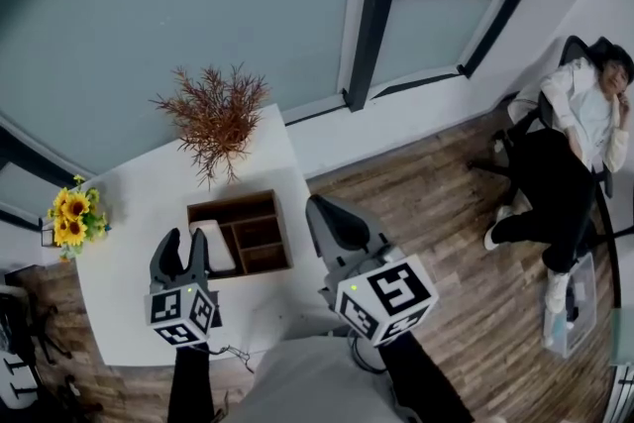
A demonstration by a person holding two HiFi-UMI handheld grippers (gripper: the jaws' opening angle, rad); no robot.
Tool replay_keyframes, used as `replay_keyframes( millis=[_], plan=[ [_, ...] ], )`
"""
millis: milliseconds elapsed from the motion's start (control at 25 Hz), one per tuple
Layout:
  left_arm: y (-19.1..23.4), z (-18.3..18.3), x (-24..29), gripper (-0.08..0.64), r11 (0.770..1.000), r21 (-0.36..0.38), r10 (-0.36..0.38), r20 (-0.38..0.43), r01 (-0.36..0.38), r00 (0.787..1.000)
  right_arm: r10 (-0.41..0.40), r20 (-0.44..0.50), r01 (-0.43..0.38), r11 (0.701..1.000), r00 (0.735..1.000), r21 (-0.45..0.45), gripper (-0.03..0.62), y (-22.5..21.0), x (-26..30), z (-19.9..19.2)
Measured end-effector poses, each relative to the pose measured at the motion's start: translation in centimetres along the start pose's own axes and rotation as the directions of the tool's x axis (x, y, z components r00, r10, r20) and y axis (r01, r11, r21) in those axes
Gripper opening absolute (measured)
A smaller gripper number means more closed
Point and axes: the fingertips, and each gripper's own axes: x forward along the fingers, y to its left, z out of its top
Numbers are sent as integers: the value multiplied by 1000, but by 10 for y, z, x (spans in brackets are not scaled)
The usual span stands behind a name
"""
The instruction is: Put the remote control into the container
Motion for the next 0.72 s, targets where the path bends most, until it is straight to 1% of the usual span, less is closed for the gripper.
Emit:
replay_keyframes(
  millis=[120, 280, 440, 720],
  plan=[
    [3, 9, -12, 121, 999, 0, 38, 34, -38, 999, 11, -2, -11, 1000, 1000, -3, 5, 3, 0, 0],
    [6, 20, -28, 48, 996, -10, 88, 68, -88, 994, 30, -2, -30, 1000, 1000, -8, 5, 8, 0, -1],
    [9, 33, -44, 11, 992, -15, 130, 110, -129, 985, 48, -8, -48, 999, 999, -15, 5, 13, -1, -1],
    [8, 53, -66, 9, 989, -37, 145, 174, -141, 974, 80, -11, -80, 996, 997, -28, 5, 24, 0, -1]
  ],
)
